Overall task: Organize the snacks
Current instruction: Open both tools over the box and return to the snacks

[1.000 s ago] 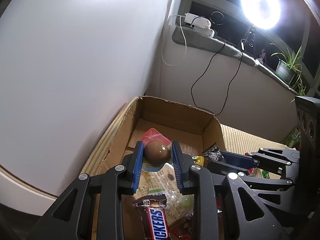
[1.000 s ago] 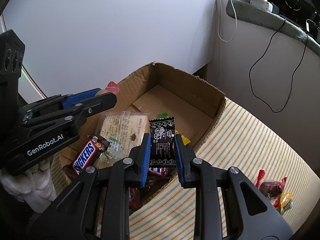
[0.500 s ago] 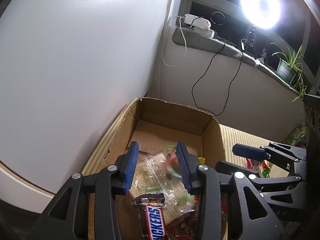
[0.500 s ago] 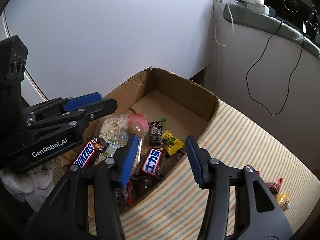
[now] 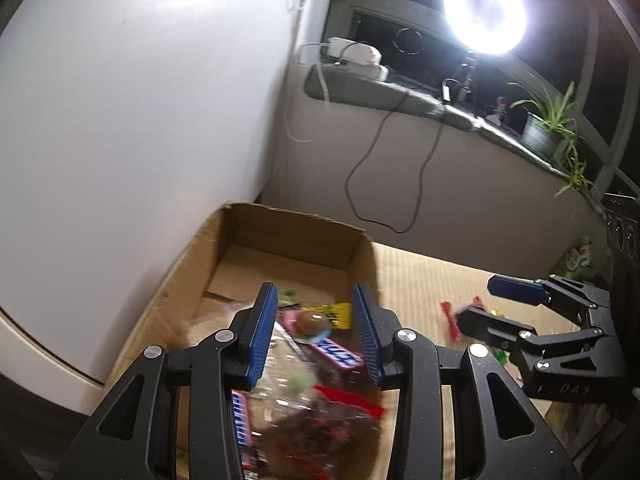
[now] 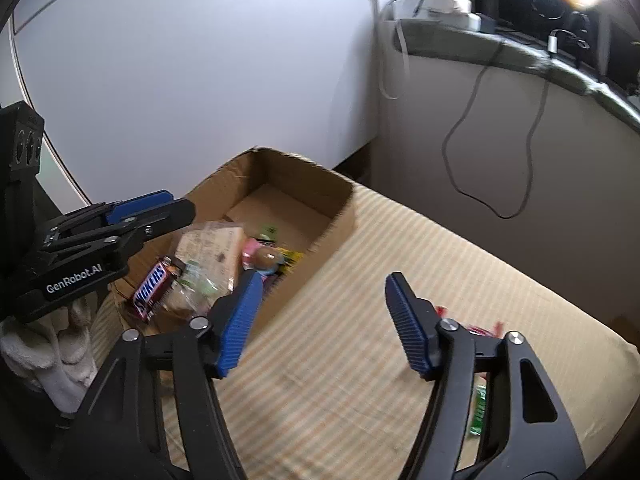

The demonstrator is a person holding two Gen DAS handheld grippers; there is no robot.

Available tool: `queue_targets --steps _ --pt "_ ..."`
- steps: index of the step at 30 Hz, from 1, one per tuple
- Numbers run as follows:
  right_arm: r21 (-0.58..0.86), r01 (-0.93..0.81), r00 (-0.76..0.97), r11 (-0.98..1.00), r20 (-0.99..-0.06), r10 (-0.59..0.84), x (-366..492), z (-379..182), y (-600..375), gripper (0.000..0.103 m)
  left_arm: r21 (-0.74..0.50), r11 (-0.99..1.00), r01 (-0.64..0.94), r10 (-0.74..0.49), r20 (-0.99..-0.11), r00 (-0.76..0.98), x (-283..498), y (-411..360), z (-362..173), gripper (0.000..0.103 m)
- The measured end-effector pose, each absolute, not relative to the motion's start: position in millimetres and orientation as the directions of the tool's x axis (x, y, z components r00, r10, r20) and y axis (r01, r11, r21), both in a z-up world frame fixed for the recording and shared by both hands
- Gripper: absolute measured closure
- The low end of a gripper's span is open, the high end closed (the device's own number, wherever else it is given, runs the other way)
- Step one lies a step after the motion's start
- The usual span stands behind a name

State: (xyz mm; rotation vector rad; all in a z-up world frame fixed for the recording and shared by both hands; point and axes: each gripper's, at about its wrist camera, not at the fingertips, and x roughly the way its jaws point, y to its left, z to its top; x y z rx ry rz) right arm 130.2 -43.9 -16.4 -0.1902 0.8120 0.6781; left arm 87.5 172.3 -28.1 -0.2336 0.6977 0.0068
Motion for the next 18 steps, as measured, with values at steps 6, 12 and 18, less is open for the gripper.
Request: queue_targets --steps 6,12,18 --pt "0.096 -0.566 0.535 0.818 -0.713 0.454 131 -7 -92 0.017 -0.223 0.974 -0.030 -0.121 -0.632 0.766 86 141 -28 0.065" --pt "0.094 -0.507 0.565 0.857 -0.715 0.412 133 -9 -144 0.015 -0.234 0.972 0.021 -0.170 -0.640 0.749 87 109 -34 0.065" --pt "0.098 -0.458 0.567 0.884 -0.734 0.375 134 -19 -187 0.015 -0.243 0.968 0.068 -0.215 -0.657 0.722 90 79 -43 0.065"
